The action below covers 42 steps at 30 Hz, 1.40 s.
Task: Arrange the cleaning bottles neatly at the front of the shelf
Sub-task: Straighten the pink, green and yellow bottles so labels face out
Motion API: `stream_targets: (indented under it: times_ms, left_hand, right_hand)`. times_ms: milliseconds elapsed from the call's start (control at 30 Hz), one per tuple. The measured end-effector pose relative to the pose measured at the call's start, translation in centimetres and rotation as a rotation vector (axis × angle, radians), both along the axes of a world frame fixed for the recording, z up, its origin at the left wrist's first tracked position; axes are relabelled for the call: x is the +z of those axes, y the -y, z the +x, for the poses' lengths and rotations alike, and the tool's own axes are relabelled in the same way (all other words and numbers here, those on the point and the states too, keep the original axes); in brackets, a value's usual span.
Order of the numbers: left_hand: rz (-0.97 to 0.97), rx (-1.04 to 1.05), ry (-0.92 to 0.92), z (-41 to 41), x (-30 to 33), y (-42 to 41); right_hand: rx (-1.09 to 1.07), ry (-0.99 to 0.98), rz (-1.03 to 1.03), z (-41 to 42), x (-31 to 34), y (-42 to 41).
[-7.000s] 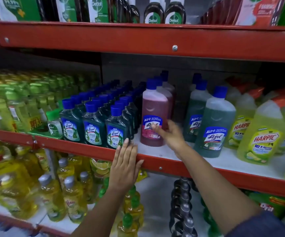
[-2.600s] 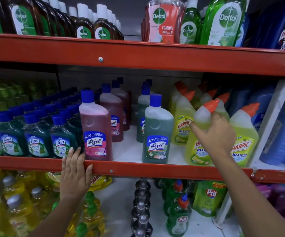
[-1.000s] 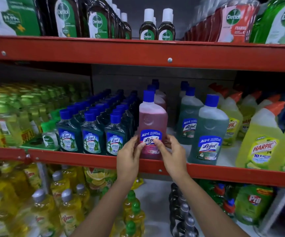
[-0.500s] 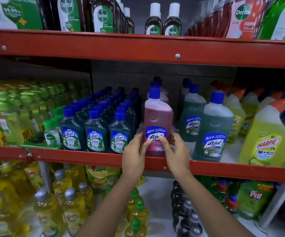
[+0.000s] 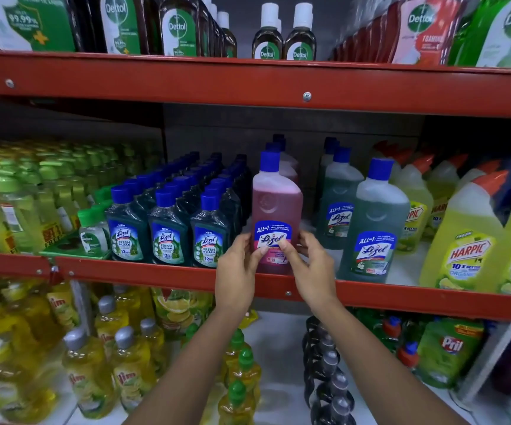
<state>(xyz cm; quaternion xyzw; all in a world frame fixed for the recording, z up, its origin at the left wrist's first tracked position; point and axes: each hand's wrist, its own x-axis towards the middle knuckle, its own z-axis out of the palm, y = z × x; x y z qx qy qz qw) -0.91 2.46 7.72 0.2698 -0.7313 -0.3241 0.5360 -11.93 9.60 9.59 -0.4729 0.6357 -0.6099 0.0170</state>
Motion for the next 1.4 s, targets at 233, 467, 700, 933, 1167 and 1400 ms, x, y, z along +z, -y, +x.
stream_targets:
  times_ms: [233,467,700,933,1167,1400]
  left_hand:
    - [-0.127,0.135,-0.242,-3.7,0.1,-5.2]
    - [-0.065,-0.089,-0.12,-9.9,1.2,-8.2]
    - [0.069,-0.126,-0.089,-13.2,0.2,-8.9]
    - [0.103,-0.085,-0.094,-12.8,1.0,-8.9]
    - [0.094,-0.03,-0.076,-11.9,0.9,-8.1]
    - [0.082,-0.024,-0.072,-11.9,0.7,-7.9]
  right_hand:
    - [-0.188,-0.133,-0.22,-2.4,0.3,-4.8]
    - [-0.396,-0.147,-0.287,-8.5,0.9,-9.1]
    - [-0.118,0.092,-0.044,-11.9,-0.2,-9.7]
    - [-0.132,0.068,-0.031,-12.2,0.0,-9.4]
    - [-0.12,0.056,-0.018,-10.8,0.3,-8.8]
    - [-0.115,0.051,-0.023,-10.6,0.7,-9.0]
